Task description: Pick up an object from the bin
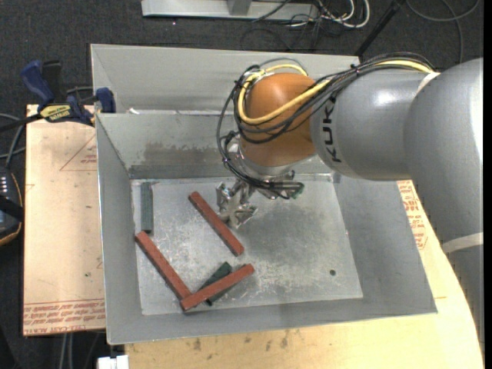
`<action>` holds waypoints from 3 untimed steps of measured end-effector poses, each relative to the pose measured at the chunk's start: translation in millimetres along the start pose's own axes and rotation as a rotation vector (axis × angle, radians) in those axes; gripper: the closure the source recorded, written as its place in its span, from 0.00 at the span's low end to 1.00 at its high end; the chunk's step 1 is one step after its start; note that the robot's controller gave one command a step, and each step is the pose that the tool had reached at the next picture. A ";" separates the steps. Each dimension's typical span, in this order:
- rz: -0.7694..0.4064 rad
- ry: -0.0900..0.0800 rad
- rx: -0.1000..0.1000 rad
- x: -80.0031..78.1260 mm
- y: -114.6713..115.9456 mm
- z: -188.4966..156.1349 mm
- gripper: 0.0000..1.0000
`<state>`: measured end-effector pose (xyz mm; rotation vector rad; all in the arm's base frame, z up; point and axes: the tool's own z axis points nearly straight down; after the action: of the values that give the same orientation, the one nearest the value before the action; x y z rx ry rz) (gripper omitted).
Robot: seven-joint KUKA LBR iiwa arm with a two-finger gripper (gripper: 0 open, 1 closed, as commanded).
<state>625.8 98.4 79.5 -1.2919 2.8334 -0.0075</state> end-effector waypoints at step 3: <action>-0.397 0.018 -0.019 -62.4 26.6 8.3 0.00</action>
Offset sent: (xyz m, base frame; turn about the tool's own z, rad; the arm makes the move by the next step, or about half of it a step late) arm 0.0063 0.0083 0.1930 0.0675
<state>646.8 163.0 72.2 -1.8397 2.5436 -0.0009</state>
